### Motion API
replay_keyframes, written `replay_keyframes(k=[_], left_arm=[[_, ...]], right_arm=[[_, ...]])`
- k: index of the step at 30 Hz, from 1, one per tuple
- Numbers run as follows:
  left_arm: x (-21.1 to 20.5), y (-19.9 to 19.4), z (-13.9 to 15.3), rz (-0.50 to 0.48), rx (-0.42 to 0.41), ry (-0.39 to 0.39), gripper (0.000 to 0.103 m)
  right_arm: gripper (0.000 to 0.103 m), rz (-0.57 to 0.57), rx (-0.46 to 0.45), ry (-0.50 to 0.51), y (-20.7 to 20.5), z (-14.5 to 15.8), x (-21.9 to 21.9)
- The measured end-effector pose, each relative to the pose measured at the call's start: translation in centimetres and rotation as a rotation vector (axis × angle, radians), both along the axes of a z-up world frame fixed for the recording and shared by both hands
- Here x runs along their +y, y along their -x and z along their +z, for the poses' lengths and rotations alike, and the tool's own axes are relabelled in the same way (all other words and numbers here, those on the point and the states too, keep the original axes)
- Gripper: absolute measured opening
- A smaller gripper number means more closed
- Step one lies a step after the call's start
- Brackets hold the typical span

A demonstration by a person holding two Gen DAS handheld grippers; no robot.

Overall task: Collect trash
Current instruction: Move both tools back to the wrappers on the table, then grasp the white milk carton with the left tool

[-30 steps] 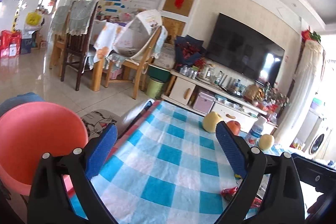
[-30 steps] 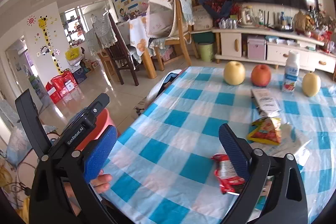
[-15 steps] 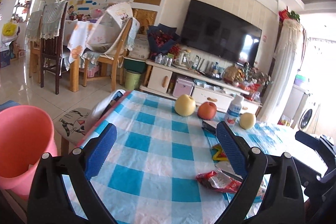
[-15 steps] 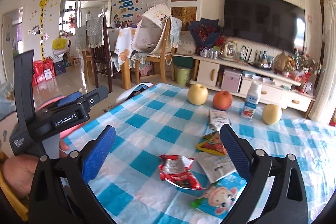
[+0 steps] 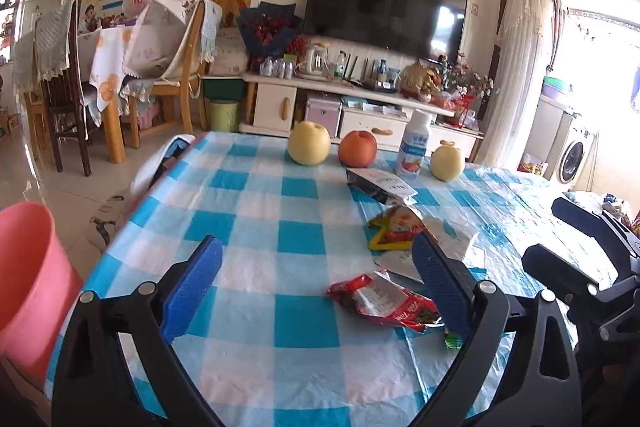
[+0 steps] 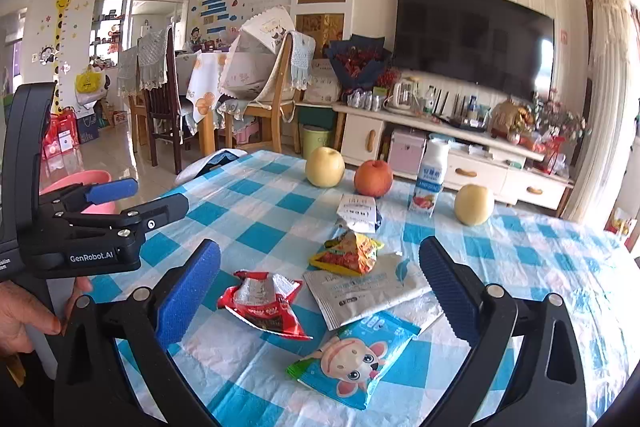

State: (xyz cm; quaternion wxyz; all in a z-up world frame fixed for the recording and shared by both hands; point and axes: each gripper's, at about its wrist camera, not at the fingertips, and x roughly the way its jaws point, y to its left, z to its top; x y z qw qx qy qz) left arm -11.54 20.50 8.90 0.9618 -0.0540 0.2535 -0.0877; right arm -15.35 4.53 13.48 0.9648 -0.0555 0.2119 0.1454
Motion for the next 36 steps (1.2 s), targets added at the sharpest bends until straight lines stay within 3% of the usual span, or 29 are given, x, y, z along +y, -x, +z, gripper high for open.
replay_keyframes(k=[13,20,25,32,36], left_arm=[[-2.5,-1.5,-0.9,-0.021,0.081,-0.008,0.096],[-3.7,-1.9,-0.9,-0.059,0.077,-0.022,0.096],[-4.0,-3.2,-1.2,-0.097,0.099,0.022,0.096],[-4.6,-7.2,-1.2,-0.164,0.190,0.172,0.096],[-7.2,-10.6,-0.1,-0.184,0.233,0.138,0.096]], right_arm=[[0.098,-0.057,0.049,-0.082,-1.5,-0.4,-5.1],[0.098,-0.112,0.076,-0.096,-2.7,-0.6,-7.3],[0.098,-0.155,0.106,-0.144,-4.0,-0.6,-9.6],[0.098,-0.191,0.240,-0.264,-7.3,-2.1,-12.9],[0.098,-0.172,0.366,-0.297,-10.4,-3.9,-13.3]])
